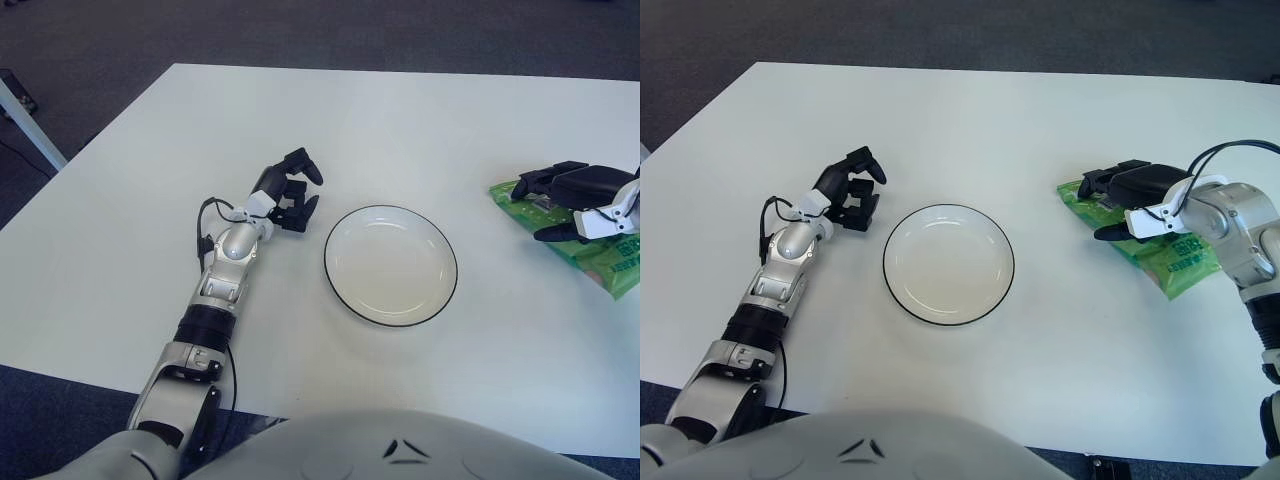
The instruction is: Put the snack into the plate.
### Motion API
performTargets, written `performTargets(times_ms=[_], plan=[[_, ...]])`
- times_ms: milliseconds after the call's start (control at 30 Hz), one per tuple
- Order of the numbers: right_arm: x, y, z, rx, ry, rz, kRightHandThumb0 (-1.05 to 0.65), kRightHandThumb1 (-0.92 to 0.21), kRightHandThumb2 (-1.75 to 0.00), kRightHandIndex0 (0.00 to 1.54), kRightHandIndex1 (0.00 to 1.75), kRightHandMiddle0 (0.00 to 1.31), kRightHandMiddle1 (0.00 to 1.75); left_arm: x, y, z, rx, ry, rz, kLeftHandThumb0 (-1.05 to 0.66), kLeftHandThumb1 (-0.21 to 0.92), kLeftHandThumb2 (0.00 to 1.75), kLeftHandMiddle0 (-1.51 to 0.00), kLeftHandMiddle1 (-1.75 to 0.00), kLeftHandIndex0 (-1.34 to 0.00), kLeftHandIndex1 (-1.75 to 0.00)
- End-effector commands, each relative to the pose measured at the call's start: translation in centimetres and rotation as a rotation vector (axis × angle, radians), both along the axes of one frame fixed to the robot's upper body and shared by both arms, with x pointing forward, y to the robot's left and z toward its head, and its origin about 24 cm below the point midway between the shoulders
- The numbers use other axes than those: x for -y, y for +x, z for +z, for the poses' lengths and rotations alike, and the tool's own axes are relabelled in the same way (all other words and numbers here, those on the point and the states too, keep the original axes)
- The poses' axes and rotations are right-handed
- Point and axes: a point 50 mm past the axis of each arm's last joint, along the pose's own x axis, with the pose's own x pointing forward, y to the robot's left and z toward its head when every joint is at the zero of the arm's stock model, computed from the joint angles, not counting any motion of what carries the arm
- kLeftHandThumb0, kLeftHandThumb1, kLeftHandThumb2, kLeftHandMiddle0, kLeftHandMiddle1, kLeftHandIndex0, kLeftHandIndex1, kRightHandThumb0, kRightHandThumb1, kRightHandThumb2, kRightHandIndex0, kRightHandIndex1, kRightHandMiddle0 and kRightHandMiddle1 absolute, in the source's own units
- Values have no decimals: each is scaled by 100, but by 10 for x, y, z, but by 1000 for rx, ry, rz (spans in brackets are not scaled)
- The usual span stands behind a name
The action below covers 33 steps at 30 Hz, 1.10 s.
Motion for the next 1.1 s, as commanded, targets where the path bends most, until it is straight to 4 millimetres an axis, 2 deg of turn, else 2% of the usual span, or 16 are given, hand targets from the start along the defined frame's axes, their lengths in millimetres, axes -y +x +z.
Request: performTargets(times_ms=[0,100,167,367,600,733,867,1067], plan=[[4,0,1,232,46,-6,-24,-36,-122,29,152,57,172,-5,-14,-31,-107,-12,21,-45,42,119,-122,-175,-53,-175],[3,0,2,319,87,-10,-8,-15,-142,61,147,71,174,-5,-14,-31,-106,-12,22,-45,41,120,-124,-175,-54,-175],[4,0,1,363,133,-26,-4,-8,-149,72,144,75,174,-5,-14,-31,-105,-11,22,-45,40,121,-124,-175,-55,-175],[4,-1,-2,410,208,-37,0,0,-156,89,138,75,175,-5,-14,-31,-108,0,17,-45,39,122,-124,-175,-55,-175],[-1,-3,0,440,238,-25,0,0,-159,92,148,66,175,-4,-14,-31,-109,6,10,-45,41,120,-121,-175,-54,-175],[-8,-5,7,483,271,-7,0,-6,-158,82,164,60,175,-4,-14,-31,-116,7,4,-45,42,119,-119,-175,-53,-175],[-10,-5,7,521,308,-16,0,-4,-163,80,172,62,174,-4,-14,-31,-120,4,0,-44,43,118,-119,-175,-53,-175],[-20,-6,14,577,416,-12,0,-4,-162,79,174,64,170,-4,-14,-31,-110,-4,-4,-45,39,122,-124,-175,-55,-175]])
